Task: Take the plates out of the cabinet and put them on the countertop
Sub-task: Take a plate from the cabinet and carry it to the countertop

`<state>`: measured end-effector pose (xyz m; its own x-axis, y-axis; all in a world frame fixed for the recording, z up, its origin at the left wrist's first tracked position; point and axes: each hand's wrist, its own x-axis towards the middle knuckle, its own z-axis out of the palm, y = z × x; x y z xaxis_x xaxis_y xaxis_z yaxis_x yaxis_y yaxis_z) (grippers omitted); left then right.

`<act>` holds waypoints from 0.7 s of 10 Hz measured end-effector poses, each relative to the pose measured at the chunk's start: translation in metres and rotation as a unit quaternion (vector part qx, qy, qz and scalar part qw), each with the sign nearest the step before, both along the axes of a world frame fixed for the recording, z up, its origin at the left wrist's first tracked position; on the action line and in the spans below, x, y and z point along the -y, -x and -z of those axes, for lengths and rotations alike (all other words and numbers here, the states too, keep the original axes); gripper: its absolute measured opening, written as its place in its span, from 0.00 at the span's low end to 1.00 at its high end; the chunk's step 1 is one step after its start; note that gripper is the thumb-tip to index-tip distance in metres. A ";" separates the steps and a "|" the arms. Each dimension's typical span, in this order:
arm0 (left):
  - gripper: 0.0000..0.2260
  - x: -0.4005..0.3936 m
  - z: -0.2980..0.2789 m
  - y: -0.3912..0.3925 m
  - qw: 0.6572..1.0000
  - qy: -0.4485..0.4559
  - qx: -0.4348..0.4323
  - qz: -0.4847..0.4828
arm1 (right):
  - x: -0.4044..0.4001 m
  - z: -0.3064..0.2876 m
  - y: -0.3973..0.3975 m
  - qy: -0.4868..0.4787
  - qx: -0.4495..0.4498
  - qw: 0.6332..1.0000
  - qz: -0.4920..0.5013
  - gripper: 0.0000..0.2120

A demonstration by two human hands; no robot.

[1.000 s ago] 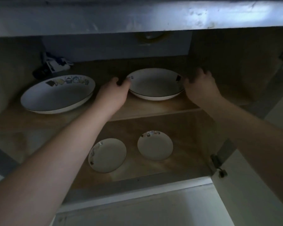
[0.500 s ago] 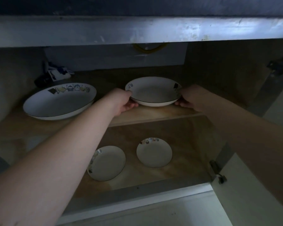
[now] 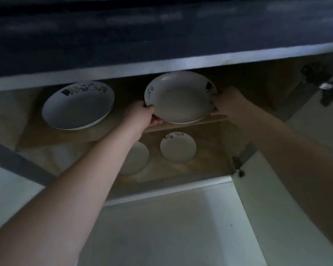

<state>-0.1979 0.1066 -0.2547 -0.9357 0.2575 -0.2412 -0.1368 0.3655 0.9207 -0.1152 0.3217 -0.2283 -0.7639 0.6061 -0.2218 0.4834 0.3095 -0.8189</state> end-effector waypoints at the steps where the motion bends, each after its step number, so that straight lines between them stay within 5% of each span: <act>1: 0.09 0.017 -0.020 -0.039 0.999 -0.006 0.051 0.010 | 0.015 -0.020 -0.030 -0.003 0.052 0.999 -0.017 0.13; 4: 0.12 0.069 -0.073 -0.149 0.979 0.042 0.195 0.032 | 0.069 -0.077 -0.151 -0.017 0.172 0.985 -0.018 0.16; 7: 0.08 0.135 -0.188 -0.255 0.972 0.167 0.116 0.116 | 0.117 -0.174 -0.255 0.082 0.223 0.971 -0.031 0.17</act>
